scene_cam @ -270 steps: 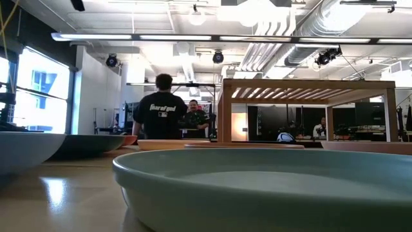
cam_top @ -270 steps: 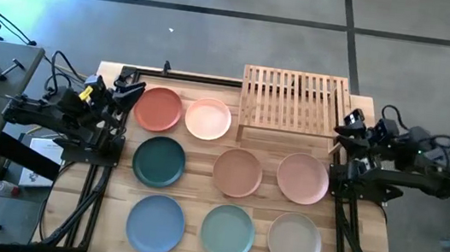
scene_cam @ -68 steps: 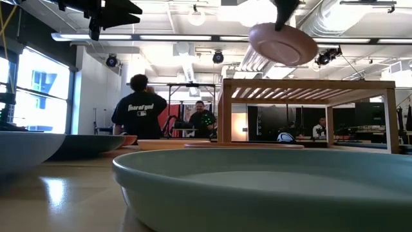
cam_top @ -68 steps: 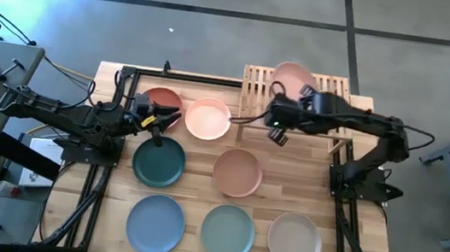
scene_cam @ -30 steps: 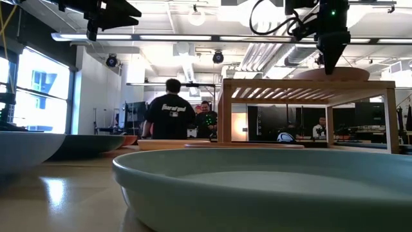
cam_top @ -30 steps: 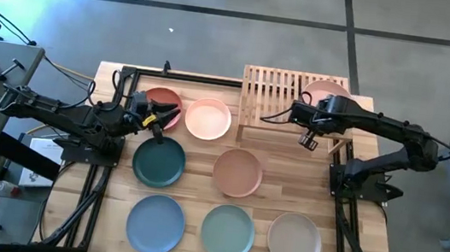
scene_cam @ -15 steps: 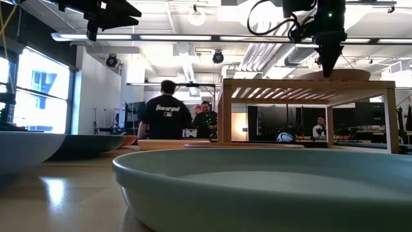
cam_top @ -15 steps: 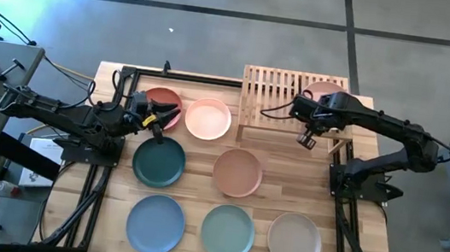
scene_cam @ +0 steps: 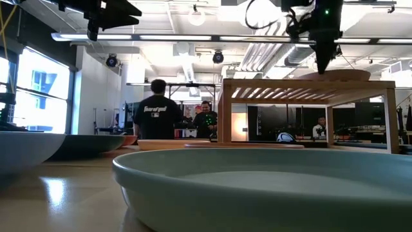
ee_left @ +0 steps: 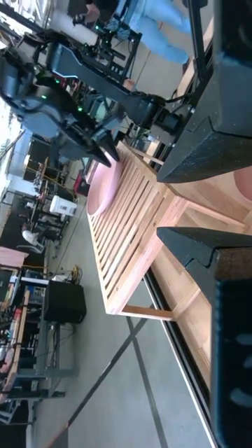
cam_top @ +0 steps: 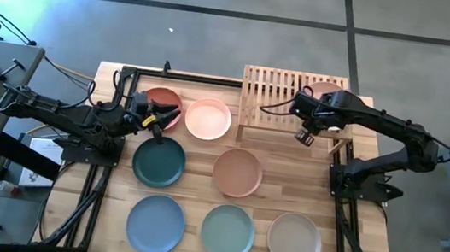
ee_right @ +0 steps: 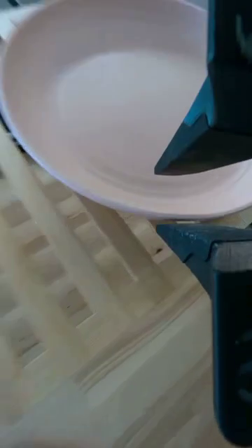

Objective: Place and stack plates onto a shelf
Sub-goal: Stack the green plate on top of the light pink plate on the shelf

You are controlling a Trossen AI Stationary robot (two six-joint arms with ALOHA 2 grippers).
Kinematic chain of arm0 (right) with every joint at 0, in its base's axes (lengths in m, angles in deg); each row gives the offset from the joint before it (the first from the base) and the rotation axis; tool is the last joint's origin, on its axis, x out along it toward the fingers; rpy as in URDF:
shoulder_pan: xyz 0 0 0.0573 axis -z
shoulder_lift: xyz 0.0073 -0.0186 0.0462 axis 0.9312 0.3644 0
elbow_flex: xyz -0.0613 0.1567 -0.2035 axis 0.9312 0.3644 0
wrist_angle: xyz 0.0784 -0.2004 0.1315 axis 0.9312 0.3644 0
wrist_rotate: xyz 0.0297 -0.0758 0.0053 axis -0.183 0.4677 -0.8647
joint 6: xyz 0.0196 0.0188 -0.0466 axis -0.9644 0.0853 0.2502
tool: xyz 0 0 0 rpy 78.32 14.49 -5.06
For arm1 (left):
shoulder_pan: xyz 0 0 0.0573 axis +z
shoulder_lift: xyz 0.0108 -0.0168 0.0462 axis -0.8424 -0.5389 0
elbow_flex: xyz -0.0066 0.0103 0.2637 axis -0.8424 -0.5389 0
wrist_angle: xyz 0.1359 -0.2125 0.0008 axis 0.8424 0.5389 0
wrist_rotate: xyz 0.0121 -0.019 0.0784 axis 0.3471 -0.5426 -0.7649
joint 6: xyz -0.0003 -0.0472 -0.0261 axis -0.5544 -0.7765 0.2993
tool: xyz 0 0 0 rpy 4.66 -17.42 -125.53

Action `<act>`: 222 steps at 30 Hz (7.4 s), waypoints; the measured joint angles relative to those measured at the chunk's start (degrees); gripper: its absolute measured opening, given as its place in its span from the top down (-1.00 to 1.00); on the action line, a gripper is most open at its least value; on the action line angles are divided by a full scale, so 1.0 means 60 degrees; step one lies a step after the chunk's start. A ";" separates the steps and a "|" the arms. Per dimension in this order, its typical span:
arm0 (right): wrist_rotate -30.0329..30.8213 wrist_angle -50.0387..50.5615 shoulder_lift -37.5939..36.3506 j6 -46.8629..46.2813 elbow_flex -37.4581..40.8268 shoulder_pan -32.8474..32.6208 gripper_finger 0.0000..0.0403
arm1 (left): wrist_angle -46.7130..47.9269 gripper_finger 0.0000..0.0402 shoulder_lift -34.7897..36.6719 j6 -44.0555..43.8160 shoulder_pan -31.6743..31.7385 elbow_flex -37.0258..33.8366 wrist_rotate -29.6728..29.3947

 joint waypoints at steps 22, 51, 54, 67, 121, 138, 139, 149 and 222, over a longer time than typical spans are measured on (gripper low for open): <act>-0.1950 -0.0007 -0.0003 -0.1862 -0.3276 -0.0022 0.47 | 0.6647 0.49 -0.1406 -0.2925 -0.0004 0.3985 0.2020; -0.1893 0.0000 0.0001 -0.1745 -0.3181 -0.0022 0.47 | 0.8237 0.49 -0.5893 -0.8015 -0.0072 0.3978 0.5118; -0.1890 0.0000 0.0000 -0.1745 -0.3181 -0.0022 0.47 | 0.8174 0.49 -0.6263 -0.8231 -0.0073 0.3978 0.5210; -0.1553 0.0004 0.0000 -0.1497 -0.3181 -0.0022 0.47 | 0.8105 0.49 -0.7330 -0.8949 -0.0069 0.3978 0.5394; -0.1493 0.0331 0.0002 -0.1279 -0.3177 -0.0020 0.47 | 0.7499 0.91 -0.9347 -0.9038 -0.0131 0.3996 0.6292; -0.1496 0.0291 0.0000 -0.1118 -0.3177 -0.0018 0.47 | 0.9176 0.97 -0.9344 -0.6533 -0.0907 0.6533 0.5837; -0.1496 0.0291 0.0000 -0.1025 -0.3177 -0.0022 0.47 | 0.9301 0.98 -0.9344 -0.6245 -0.0906 0.6763 0.5736; -0.1764 0.0291 0.0000 -0.0630 -0.3177 -0.0018 0.47 | 1.0581 0.99 -0.9344 -0.3607 -0.0809 0.8303 0.4988; -0.2545 -0.2372 0.2445 -0.6816 -0.3181 -0.2576 0.48 | 1.1895 0.99 -0.9391 1.0597 -0.0659 1.1045 0.2348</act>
